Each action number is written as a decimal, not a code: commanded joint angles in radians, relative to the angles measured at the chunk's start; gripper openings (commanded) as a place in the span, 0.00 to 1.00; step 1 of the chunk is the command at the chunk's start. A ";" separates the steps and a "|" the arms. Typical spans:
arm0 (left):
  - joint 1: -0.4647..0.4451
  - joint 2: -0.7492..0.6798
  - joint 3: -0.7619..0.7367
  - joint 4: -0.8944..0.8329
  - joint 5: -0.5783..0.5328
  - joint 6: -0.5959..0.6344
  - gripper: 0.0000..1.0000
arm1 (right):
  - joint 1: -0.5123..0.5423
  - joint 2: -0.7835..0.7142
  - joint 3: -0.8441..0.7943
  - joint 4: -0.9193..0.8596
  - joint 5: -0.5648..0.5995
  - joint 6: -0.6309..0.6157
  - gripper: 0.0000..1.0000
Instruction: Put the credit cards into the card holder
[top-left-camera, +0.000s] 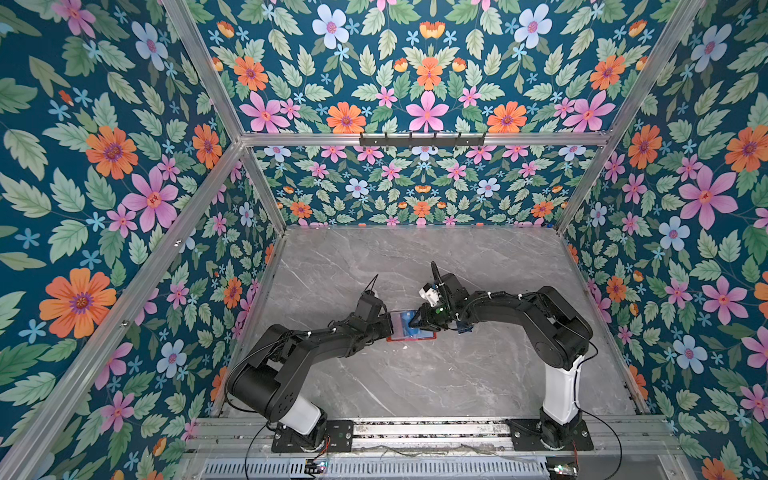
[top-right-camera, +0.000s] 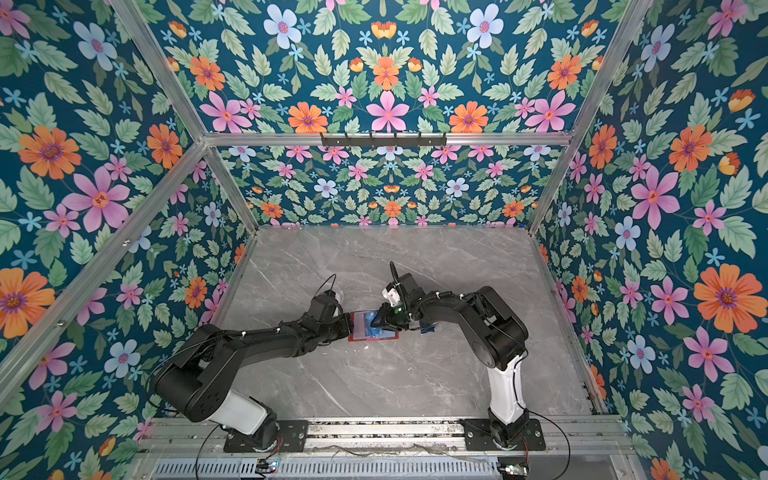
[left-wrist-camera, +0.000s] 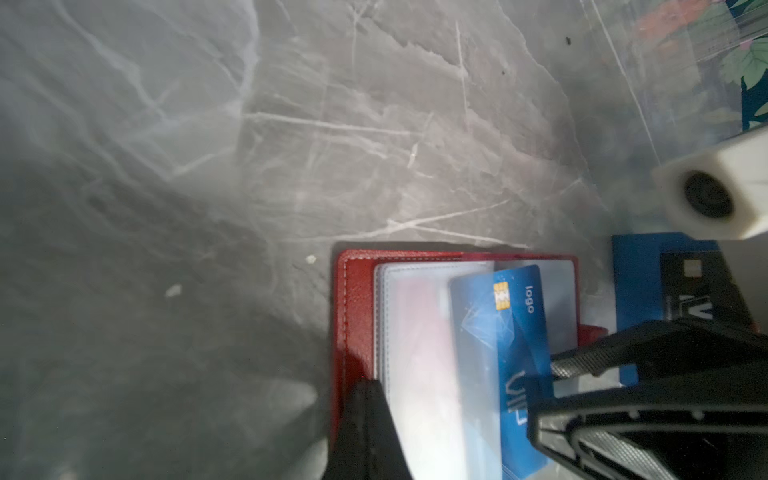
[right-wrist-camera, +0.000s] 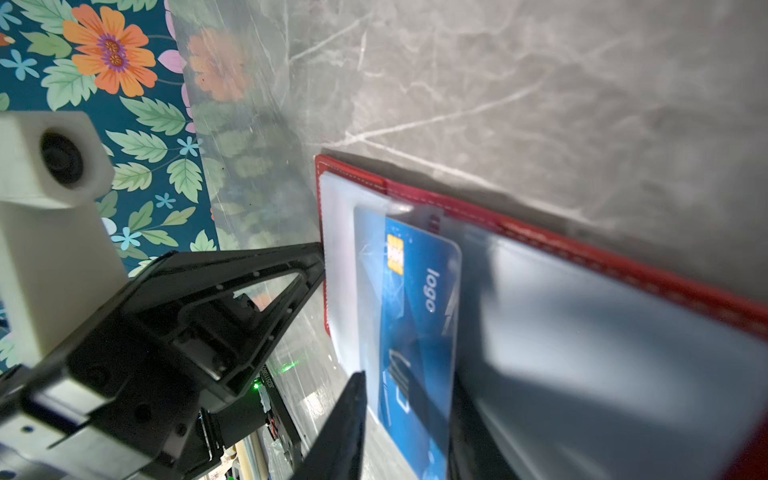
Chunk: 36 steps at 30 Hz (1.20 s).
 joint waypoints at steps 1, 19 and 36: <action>-0.001 0.010 -0.007 -0.086 0.013 0.005 0.02 | 0.011 -0.017 0.012 -0.077 0.059 -0.039 0.40; -0.004 0.009 -0.008 -0.092 0.003 0.009 0.02 | 0.070 -0.053 0.165 -0.428 0.410 -0.158 0.26; -0.005 0.005 -0.008 -0.095 0.001 0.011 0.02 | 0.099 0.079 0.309 -0.587 0.449 -0.178 0.05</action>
